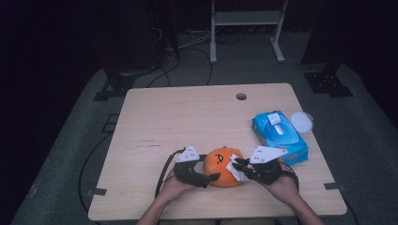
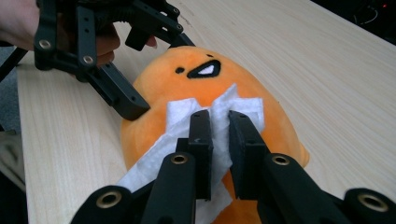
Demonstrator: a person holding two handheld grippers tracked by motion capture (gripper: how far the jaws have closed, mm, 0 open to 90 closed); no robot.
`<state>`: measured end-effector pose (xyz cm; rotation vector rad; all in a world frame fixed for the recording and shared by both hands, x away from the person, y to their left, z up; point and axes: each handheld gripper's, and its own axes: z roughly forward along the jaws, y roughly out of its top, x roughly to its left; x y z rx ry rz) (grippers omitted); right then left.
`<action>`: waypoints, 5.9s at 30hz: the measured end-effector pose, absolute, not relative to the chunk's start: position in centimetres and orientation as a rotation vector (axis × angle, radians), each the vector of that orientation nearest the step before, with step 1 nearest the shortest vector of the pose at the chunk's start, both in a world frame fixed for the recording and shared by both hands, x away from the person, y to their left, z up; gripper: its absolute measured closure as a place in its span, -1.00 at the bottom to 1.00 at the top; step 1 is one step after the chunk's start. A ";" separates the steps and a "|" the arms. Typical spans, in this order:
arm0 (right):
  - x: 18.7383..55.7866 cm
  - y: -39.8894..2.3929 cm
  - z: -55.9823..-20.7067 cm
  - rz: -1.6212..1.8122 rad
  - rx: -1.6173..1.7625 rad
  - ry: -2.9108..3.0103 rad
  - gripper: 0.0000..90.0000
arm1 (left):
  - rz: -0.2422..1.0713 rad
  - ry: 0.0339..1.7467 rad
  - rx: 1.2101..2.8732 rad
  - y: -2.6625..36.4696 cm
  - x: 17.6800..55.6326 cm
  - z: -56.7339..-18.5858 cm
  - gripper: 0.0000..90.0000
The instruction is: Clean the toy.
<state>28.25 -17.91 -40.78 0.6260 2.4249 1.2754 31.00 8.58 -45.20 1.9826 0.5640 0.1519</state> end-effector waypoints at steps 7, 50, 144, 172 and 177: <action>26.9 -15.6 -39.9 1.337 0.515 2.432 0.76 | 0.395 0.318 2.093 6.7 28.7 -44.3 -0.54; 27.8 -19.0 -39.2 1.336 0.635 2.391 0.76 | 0.202 0.394 2.062 6.3 28.8 -44.2 -0.57; 27.1 -19.8 -40.3 1.319 0.585 2.416 0.75 | 0.200 0.520 2.010 8.2 30.2 -44.9 -0.32; 26.9 -18.5 -41.2 1.178 0.580 2.424 0.75 | 0.404 0.401 2.028 7.4 29.0 -44.7 -0.38; 25.2 -15.9 -41.4 1.118 0.434 2.450 0.75 | 0.378 0.421 2.044 7.7 29.5 -44.7 -0.28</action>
